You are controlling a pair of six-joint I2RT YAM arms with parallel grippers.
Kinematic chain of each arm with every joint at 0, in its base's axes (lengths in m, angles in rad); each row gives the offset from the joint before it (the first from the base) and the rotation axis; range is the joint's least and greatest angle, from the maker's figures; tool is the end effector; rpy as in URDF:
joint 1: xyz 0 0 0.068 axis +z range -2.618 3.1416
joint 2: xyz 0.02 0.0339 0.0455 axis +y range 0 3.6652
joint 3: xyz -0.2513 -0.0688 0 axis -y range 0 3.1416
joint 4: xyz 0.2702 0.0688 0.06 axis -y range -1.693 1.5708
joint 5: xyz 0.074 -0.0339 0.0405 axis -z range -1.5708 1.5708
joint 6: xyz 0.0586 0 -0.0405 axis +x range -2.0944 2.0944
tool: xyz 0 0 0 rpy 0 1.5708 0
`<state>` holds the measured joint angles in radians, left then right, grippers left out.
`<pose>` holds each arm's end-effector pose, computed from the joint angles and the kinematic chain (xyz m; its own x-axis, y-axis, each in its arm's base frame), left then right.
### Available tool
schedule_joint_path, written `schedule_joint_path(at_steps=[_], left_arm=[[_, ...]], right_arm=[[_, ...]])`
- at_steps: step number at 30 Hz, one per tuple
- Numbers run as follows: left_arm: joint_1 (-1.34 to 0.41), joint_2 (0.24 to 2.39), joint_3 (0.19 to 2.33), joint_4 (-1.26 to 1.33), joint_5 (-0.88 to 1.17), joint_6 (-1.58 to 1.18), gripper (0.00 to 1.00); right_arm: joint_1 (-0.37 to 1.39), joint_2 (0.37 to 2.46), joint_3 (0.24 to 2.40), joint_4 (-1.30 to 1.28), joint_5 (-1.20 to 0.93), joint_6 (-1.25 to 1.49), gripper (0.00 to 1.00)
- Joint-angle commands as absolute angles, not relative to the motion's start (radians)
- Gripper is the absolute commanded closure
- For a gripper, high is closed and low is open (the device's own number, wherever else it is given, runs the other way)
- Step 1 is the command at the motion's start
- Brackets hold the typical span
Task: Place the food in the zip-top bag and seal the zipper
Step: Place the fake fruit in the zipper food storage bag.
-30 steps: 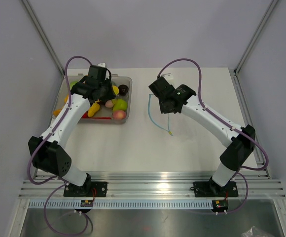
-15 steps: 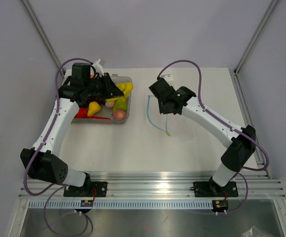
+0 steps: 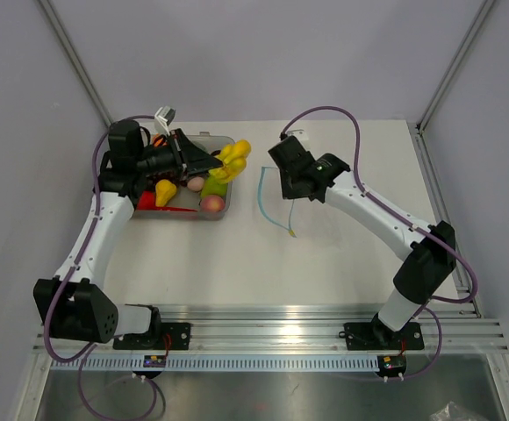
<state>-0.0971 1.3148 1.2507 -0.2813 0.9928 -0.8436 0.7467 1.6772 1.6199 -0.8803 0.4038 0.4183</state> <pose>0.3233 -0.0808 0.3633 -0.8496 -0.3273 -0.4137 0.3049 0.3352 -0.8914 0.3060 0.2518 0.3047 -0.7250 -0.1620 -0.6694 -0.1745 0.9834 -0.0491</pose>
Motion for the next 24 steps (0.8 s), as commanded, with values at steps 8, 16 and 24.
schedule_joint_path(at_steps=[8, 16, 24], left_arm=[[-0.095, 1.223, 1.028, 0.769, 1.094, -1.674, 1.0], [-0.097, 1.319, 0.922, 1.414, 0.979, -2.109, 1.0], [-0.11, 1.305, 0.885, 1.413, 0.963, -2.106, 1.0]], right_arm=[[0.689, 1.605, 1.578, -0.736, 0.261, 0.448, 1.0], [0.661, 1.585, 1.546, -0.654, 0.175, 0.502, 1.0], [0.65, 1.559, 1.526, -0.557, 0.103, 0.564, 1.0]])
